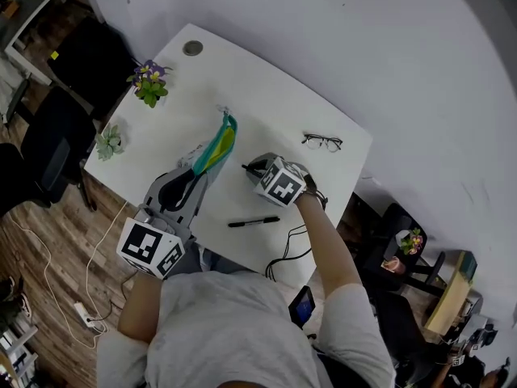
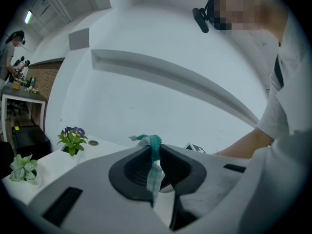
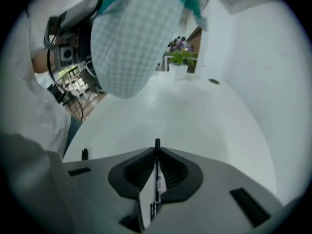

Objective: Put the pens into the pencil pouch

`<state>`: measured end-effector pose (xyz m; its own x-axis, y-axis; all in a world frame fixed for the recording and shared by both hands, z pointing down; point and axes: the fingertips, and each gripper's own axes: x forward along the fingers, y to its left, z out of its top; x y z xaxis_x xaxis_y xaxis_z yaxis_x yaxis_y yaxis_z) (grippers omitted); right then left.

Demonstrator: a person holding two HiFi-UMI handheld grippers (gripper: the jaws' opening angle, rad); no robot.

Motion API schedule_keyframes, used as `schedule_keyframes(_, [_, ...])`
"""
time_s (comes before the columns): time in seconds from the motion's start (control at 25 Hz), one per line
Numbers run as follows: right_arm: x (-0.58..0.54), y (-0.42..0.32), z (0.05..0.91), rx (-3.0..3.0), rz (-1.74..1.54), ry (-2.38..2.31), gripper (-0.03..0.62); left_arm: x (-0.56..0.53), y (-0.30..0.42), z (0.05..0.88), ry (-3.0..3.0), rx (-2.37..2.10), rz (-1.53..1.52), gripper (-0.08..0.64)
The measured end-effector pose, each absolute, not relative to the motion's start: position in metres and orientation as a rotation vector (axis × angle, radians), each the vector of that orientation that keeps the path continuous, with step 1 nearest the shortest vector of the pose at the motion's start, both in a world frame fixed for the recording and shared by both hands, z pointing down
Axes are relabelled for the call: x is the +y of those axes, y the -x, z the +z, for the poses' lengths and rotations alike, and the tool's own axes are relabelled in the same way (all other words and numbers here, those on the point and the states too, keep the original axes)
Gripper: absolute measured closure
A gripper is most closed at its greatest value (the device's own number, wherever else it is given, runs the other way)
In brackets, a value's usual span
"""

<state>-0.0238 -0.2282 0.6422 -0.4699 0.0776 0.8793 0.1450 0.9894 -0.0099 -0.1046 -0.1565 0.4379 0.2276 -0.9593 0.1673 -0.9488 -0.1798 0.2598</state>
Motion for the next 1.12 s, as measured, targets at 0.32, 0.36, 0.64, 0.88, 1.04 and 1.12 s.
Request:
schedule_keyframes(0.32, [-0.255,0.044,0.534,-2.507,0.172,-0.292,0.538,-0.167,0.102,0.423,-2.301,-1.688,-0.059,0.494])
schedule_keyframes(0.36, [-0.256,0.043,0.521,-2.552,0.201,-0.341,0.538,-0.169,0.101,0.420,-2.318,-1.673,-0.059,0.494])
schedule_keyframes(0.64, [-0.255,0.029,0.451,-2.724,0.224,-0.667,0.537,-0.177,0.096,0.407,-2.429,-1.561,-0.061,0.494])
schedule_keyframes(0.88, [-0.247,0.012,0.406,-2.822,0.246,-0.944,0.537,-0.179,0.087,0.397,-2.527,-1.441,-0.056,0.494])
schedule_keyframes(1.04, [-0.245,0.000,0.377,-2.866,0.249,-1.118,0.537,-0.178,0.082,0.395,-2.575,-1.362,-0.052,0.494])
schedule_keyframes(1.12, [-0.244,-0.007,0.358,-2.897,0.239,-1.197,0.538,-0.178,0.078,0.394,-2.594,-1.326,-0.051,0.494])
